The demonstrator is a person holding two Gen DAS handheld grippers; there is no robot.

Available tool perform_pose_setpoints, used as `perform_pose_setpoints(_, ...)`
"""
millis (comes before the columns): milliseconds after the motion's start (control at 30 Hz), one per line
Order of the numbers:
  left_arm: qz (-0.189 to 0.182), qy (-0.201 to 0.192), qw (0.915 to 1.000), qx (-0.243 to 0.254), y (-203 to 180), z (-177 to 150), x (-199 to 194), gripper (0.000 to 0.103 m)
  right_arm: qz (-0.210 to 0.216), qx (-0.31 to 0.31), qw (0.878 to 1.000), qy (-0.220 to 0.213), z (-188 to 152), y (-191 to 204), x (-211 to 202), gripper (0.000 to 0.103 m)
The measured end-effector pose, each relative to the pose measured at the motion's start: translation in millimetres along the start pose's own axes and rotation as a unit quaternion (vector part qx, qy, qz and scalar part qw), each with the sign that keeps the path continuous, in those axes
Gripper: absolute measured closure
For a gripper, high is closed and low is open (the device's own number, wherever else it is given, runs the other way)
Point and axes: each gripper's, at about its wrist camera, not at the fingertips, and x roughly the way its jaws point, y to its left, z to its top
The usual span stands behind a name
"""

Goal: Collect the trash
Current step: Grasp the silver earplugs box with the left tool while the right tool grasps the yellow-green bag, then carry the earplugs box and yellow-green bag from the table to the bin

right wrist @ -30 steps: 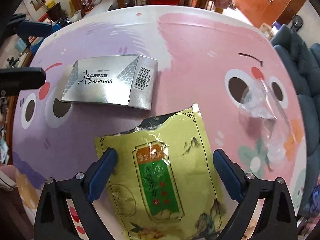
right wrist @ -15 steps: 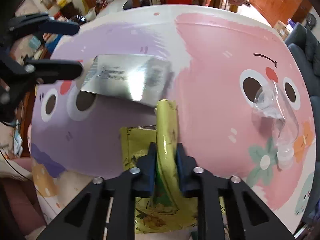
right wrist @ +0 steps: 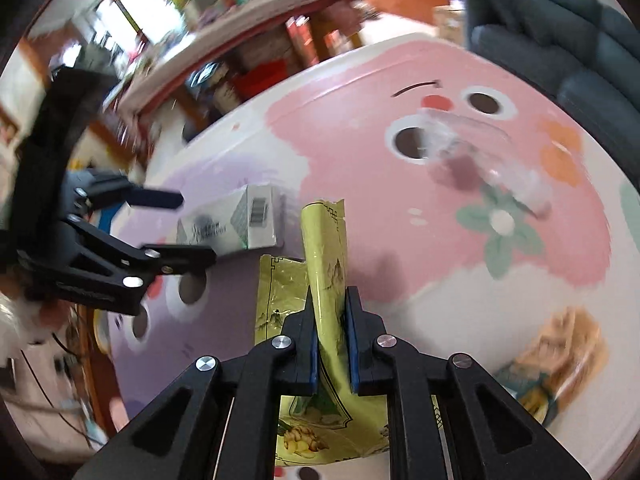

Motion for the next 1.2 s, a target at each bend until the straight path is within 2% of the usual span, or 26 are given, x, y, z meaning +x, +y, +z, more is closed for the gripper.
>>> perform_pose_setpoints(167, -0.004, 0.035, 0.9992, 0.016, 1, 9, 20, 0.025, -0.001, 0.065, 0.997, -0.035, -35, 10, -18, 0.092)
perform_pose_setpoints(300, 0.009, 0.052, 0.9978, 0.041, -6, 15, 31, 0.025, -0.005, 0.073, 0.997, -0.038, -53, 11, -22, 0.092)
perform_pose_setpoints(333, 0.014, 0.054, 0.9974, 0.046, -8, 16, 33, 0.025, -0.005, 0.074, 0.997, -0.036, -51, 27, -14, 0.093)
perform_pose_setpoints(467, 0.027, 0.056, 0.9974, 0.037, -8, 15, 36, 0.029, -0.007, 0.085, 0.995, -0.046, -56, 43, -24, 0.093)
perform_pose_setpoints(667, 0.049, 0.025, 0.9976, 0.042, -8, 5, 25, 0.033, -0.015, 0.109, 0.991, -0.072, -74, 55, -49, 0.093)
perform_pose_setpoints(933, 0.030, -0.025, 0.9986, 0.035, -9, -37, -29, 0.033, -0.035, 0.137, 0.983, -0.114, -96, 88, -83, 0.093)
perform_pose_setpoints(1067, 0.009, -0.048, 0.9981, 0.037, -4, -66, -69, 0.033, -0.046, 0.153, 0.976, -0.145, -111, 122, -107, 0.093)
perform_pose_setpoints(1200, -0.017, -0.078, 0.9958, 0.046, 2, -110, -121, 0.033, -0.063, 0.164, 0.968, -0.179, -127, 168, -134, 0.092)
